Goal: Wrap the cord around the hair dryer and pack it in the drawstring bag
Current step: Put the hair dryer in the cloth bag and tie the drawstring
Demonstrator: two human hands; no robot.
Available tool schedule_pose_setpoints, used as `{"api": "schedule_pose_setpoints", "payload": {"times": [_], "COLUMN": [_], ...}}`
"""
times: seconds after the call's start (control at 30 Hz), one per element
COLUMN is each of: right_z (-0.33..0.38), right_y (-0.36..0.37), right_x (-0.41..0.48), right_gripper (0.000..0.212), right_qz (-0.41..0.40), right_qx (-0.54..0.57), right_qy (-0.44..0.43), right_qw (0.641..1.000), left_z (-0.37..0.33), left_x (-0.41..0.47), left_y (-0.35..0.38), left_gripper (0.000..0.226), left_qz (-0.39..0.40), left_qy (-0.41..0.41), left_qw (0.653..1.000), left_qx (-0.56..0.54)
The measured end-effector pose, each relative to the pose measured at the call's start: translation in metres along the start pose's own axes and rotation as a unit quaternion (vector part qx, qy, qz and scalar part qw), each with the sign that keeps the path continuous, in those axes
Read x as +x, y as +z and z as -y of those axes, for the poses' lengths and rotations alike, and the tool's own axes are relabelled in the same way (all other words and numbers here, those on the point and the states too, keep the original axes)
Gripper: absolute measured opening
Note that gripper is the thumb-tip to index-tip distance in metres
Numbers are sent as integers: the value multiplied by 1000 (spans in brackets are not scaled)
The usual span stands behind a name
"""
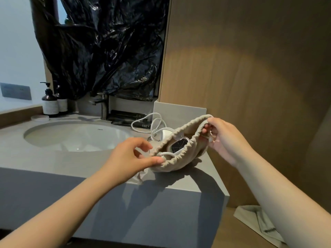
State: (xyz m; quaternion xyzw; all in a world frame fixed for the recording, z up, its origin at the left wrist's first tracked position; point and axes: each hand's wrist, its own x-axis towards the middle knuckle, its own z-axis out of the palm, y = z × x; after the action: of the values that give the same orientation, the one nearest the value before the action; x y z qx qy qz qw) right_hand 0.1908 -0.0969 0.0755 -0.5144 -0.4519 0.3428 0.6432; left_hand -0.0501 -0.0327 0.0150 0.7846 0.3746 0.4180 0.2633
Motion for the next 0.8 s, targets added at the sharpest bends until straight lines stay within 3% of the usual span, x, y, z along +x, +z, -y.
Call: {"api": "schedule_pose_setpoints", "payload": {"times": [0.17, 0.23, 0.43, 0.6, 0.7, 0.8], "right_z": [0, 4, 37, 89, 112, 117], "right_y": [0, 0, -4, -2, -5, -8], "right_x": [-3, -2, 4, 17, 24, 27], "right_gripper": [13, 14, 19, 23, 25, 24], "right_qz": [1, 3, -53, -141, -155, -163], "right_qx": [-13, -30, -6, -53, -84, -78], "right_qy": [-6, -12, -41, -66, -93, -90], "right_qw": [1000, 999, 998, 986, 980, 979], "left_z": [4, 1, -33, -85, -106, -109], "left_x": [-12, -9, 38, 89, 110, 117], "left_y": [-10, -8, -31, -54, -63, -61], "left_gripper": [39, 35, 34, 31, 27, 37], "left_qz": [123, 136, 6, -79, -102, -106], "left_qy": [-29, -26, -39, -2, 16, 37], "left_qw": [990, 990, 985, 974, 966, 968], "left_qx": [55, 21, -167, -211, -238, -225]}}
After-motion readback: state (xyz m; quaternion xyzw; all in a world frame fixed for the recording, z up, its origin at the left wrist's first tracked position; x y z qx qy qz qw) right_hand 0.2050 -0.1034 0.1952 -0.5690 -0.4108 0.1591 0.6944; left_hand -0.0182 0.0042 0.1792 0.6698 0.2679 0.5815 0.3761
